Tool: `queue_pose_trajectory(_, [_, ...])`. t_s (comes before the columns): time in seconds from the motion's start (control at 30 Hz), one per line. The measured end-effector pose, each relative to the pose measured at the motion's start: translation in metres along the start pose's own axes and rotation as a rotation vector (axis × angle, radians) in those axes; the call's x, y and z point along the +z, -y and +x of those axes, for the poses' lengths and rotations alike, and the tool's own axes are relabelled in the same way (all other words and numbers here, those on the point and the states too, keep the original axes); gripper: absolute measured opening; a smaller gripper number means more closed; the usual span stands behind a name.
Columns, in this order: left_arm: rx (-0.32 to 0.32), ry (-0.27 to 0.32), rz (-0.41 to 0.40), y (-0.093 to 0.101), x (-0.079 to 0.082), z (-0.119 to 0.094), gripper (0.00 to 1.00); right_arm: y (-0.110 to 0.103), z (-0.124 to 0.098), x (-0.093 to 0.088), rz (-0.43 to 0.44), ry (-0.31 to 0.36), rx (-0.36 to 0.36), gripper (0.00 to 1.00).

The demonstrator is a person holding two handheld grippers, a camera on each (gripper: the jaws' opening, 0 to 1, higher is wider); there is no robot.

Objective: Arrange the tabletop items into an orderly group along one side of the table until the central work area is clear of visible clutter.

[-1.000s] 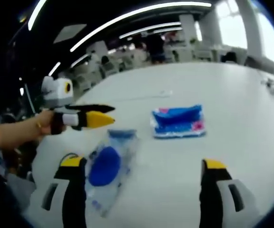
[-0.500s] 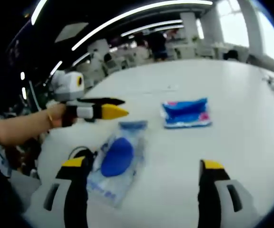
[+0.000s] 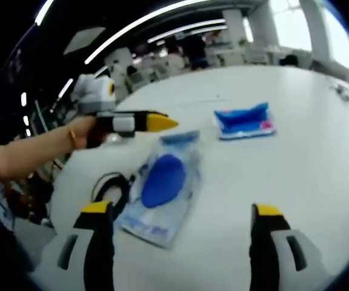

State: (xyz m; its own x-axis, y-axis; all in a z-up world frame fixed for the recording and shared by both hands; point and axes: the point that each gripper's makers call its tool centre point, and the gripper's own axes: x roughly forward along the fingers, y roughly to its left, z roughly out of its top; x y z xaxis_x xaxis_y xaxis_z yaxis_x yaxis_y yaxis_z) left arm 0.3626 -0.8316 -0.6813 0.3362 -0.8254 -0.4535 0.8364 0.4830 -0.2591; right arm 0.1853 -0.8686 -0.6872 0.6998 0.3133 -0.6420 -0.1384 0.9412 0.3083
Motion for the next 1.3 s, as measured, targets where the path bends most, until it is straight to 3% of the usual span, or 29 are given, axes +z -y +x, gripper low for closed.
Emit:
queue_pose_trajectory(0.2, [0.001, -0.046, 0.085, -0.002, -0.01, 0.001, 0.56, -0.011, -0.003, -0.008, 0.031, -0.018, -0.01, 0.86])
queue_pose_trajectory(0.43, [-0.006, -0.059, 0.07, -0.003, -0.016, 0.002, 0.54, -0.015, -0.001, -0.018, 0.078, -0.026, -0.068, 0.79])
queue_pose_trajectory(0.83, [-0.008, -0.081, 0.108, -0.005, -0.017, 0.006, 0.5, -0.027, 0.003, -0.039, 0.157, -0.094, -0.074, 0.73])
queue_pose_trajectory(1.1, [0.001, -0.11, 0.11, -0.01, -0.026, 0.008, 0.48, -0.039, 0.007, -0.048, 0.226, -0.099, -0.083, 0.7])
queue_pose_trajectory(1.23, [0.002, -0.122, 0.112, -0.01, -0.03, 0.009, 0.46, -0.044, 0.008, -0.049, 0.21, -0.096, -0.099, 0.59])
queue_pose_trajectory(1.3, [-0.003, -0.122, 0.106, -0.009, -0.03, 0.009, 0.44, -0.046, 0.009, -0.049, 0.237, -0.099, -0.108, 0.59])
